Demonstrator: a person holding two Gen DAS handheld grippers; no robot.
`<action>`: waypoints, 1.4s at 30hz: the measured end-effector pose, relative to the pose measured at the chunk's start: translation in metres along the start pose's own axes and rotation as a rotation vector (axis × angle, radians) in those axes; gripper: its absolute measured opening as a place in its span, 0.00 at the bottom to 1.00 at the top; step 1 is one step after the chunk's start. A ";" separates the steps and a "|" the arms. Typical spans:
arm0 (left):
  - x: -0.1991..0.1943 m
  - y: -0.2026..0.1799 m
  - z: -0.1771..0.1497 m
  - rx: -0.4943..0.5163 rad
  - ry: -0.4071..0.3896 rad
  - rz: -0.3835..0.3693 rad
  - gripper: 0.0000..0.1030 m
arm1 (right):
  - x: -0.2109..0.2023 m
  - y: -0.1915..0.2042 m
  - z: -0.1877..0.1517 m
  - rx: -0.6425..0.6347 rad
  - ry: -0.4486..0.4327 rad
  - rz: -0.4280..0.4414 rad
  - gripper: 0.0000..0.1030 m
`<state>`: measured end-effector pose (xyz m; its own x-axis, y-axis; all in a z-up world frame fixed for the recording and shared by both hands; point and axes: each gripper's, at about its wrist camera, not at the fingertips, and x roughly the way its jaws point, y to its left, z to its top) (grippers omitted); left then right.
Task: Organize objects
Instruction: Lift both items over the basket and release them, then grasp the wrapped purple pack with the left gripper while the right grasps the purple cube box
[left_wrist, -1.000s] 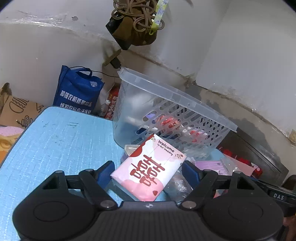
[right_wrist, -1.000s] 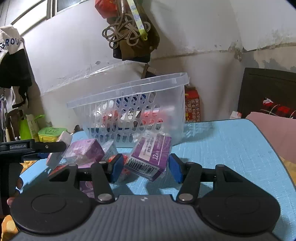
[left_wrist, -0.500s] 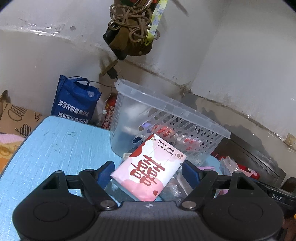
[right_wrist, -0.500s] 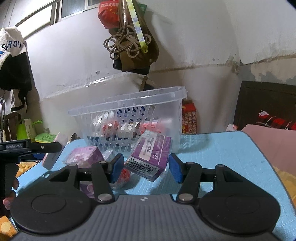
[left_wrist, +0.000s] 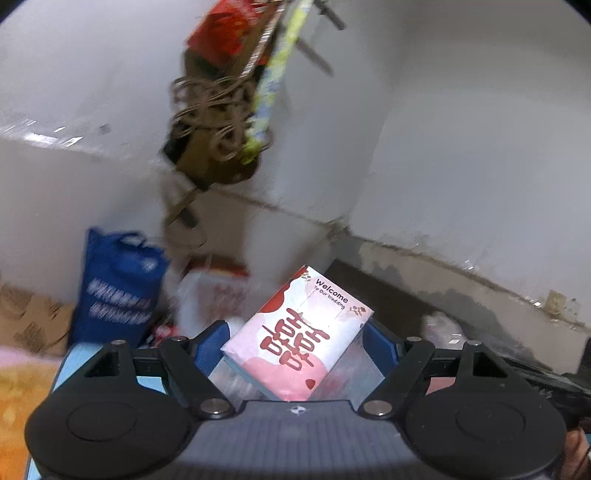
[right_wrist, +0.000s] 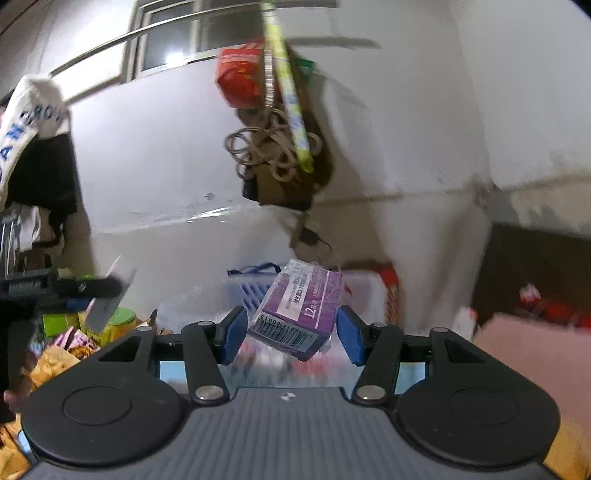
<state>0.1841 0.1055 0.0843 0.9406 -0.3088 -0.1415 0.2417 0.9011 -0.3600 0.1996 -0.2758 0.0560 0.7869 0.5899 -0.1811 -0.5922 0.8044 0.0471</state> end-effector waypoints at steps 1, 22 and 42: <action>0.010 -0.004 0.011 0.009 -0.002 -0.017 0.80 | 0.011 0.001 0.012 -0.019 0.000 0.006 0.55; 0.037 0.011 -0.031 -0.001 0.087 0.035 0.98 | 0.034 -0.005 -0.036 0.062 0.135 0.069 1.00; 0.037 0.059 -0.095 -0.103 0.252 0.137 0.95 | 0.009 0.039 -0.102 0.034 0.282 0.164 0.50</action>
<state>0.2103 0.1185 -0.0299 0.8709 -0.2635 -0.4149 0.0786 0.9079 -0.4117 0.1659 -0.2467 -0.0435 0.5997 0.6726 -0.4335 -0.6970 0.7052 0.1300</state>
